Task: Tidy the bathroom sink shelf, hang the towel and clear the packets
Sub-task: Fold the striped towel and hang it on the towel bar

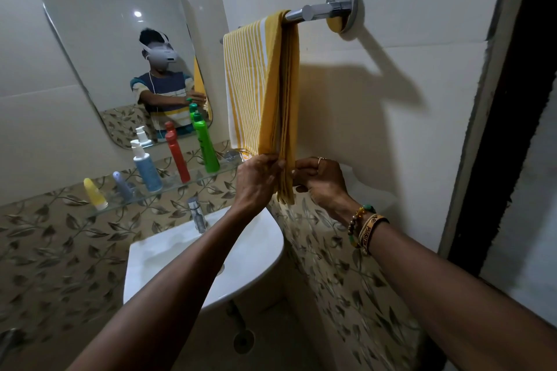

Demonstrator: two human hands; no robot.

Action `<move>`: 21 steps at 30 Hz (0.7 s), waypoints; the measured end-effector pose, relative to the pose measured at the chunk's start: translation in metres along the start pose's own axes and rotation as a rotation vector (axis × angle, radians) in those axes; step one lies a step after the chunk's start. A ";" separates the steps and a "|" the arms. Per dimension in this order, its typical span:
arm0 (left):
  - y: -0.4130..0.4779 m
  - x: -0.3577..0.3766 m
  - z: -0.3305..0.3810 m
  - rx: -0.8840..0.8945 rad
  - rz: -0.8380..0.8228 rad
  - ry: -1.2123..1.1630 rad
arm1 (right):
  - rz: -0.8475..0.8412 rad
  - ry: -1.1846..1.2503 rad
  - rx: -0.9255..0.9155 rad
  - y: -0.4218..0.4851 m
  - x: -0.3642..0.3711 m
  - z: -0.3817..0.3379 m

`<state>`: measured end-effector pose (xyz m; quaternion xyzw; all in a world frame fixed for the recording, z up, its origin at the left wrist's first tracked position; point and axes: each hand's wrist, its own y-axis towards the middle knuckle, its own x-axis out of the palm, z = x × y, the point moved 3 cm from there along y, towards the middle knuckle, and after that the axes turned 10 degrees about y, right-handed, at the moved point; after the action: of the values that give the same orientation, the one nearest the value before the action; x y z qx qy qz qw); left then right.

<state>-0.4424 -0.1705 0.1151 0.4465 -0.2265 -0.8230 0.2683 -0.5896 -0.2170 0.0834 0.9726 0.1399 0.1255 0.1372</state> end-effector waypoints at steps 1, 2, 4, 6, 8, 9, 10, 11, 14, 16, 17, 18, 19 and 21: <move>0.000 0.000 0.000 0.016 -0.001 0.009 | 0.001 -0.012 -0.004 0.000 0.000 0.000; -0.001 0.000 0.000 0.027 -0.007 0.004 | -0.001 -0.022 -0.008 0.000 0.000 -0.001; -0.001 0.001 0.000 0.021 -0.026 -0.043 | -0.028 -0.041 -0.024 0.000 0.001 -0.002; 0.000 0.002 0.000 -0.017 -0.052 -0.104 | -0.065 -0.087 -0.059 -0.001 0.004 -0.003; 0.002 0.001 -0.001 -0.055 -0.081 -0.187 | -0.062 -0.149 -0.087 -0.001 0.005 -0.005; 0.002 0.000 -0.001 -0.058 -0.097 -0.220 | -0.054 -0.170 -0.092 -0.001 0.006 -0.005; 0.003 0.000 -0.002 -0.052 -0.116 -0.236 | -0.050 -0.194 -0.092 -0.001 0.007 -0.005; 0.003 -0.001 -0.002 -0.045 -0.132 -0.241 | -0.049 -0.222 -0.090 0.000 0.008 -0.004; 0.003 -0.002 -0.006 -0.053 -0.100 -0.196 | -0.034 -0.239 -0.054 0.003 0.008 0.000; 0.002 -0.002 -0.008 -0.074 -0.063 -0.185 | -0.034 -0.175 -0.030 0.003 0.006 0.003; 0.001 -0.001 -0.007 -0.071 -0.060 -0.185 | -0.037 -0.157 -0.031 0.003 0.004 0.004; 0.001 -0.001 -0.005 -0.060 -0.062 -0.178 | -0.041 -0.154 -0.036 0.003 0.004 0.004; 0.001 0.000 -0.004 -0.050 -0.061 -0.156 | -0.050 -0.164 -0.044 0.003 0.004 0.003; 0.001 0.001 -0.002 -0.048 -0.045 -0.119 | -0.060 -0.194 -0.063 0.005 0.005 0.002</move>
<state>-0.4412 -0.1721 0.1145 0.3952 -0.2120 -0.8592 0.2465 -0.5830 -0.2201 0.0836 0.9707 0.1511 0.0308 0.1843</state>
